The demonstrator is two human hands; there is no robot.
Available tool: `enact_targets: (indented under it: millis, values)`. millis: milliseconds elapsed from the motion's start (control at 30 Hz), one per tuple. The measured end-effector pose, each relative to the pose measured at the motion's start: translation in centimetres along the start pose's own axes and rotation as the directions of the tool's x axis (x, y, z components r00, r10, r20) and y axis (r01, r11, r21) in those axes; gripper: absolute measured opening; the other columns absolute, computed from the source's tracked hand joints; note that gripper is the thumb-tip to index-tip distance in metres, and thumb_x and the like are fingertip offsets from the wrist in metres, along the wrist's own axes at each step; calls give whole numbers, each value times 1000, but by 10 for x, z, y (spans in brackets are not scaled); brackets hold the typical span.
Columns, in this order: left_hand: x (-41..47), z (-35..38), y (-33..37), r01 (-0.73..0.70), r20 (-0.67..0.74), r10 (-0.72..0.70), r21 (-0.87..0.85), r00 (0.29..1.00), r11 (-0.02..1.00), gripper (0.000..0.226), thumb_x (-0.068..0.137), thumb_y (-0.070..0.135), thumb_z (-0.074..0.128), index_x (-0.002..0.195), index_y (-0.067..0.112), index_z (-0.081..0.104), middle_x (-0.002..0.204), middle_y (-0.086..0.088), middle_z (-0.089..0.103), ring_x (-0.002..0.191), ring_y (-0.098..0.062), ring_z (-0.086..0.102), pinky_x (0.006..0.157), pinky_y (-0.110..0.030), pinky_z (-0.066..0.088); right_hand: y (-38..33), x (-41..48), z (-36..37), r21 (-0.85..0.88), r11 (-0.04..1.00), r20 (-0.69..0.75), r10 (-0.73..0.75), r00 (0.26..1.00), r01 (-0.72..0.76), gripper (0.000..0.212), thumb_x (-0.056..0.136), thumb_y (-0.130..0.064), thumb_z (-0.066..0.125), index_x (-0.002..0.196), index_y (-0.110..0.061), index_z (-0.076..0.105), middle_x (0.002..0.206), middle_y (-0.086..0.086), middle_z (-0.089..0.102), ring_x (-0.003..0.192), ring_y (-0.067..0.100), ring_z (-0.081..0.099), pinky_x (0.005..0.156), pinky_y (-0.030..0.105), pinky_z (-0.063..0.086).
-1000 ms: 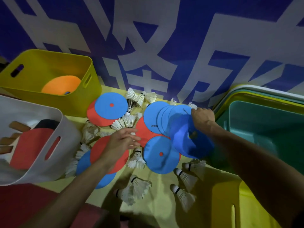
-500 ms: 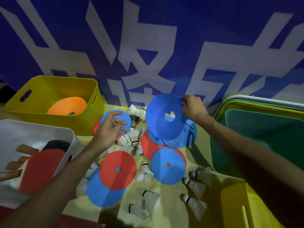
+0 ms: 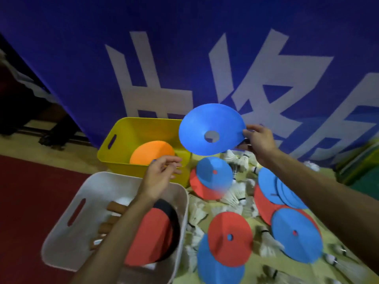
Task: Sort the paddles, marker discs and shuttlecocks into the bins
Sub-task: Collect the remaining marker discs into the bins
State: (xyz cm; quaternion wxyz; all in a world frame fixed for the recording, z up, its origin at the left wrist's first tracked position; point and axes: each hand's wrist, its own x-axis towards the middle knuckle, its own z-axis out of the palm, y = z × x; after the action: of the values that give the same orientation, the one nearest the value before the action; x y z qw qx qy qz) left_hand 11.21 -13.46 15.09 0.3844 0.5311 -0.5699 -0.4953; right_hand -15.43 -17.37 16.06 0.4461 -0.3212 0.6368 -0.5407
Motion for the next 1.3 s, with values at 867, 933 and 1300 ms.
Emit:
enact_targets:
  millis: [867,933,1300]
  values:
    - [24,-68,-24,42,54,-34,-161,998,986,30,94,-2,44,86,19,65,89,-7,70,82,-17,67,76,-29,51,42,-13,102,-273,938,56,238,970,-215,20,91,5,51,110,5,59,96,19,66,68,26,66,65,29,58]
    - [20,-51,-24,39,99,-23,-163,995,986,30,94,-3,43,87,17,65,86,-5,69,75,-9,67,69,-19,51,43,-23,86,-271,942,84,226,971,-196,18,93,4,50,108,3,58,97,19,64,69,27,66,65,30,59]
    - [-29,47,-27,127,200,-89,-190,976,974,28,94,-6,43,86,12,63,83,-8,67,66,-3,66,60,-12,49,78,-74,-5,-218,951,39,234,972,-220,14,93,1,50,100,-4,61,88,11,64,67,21,61,57,25,54]
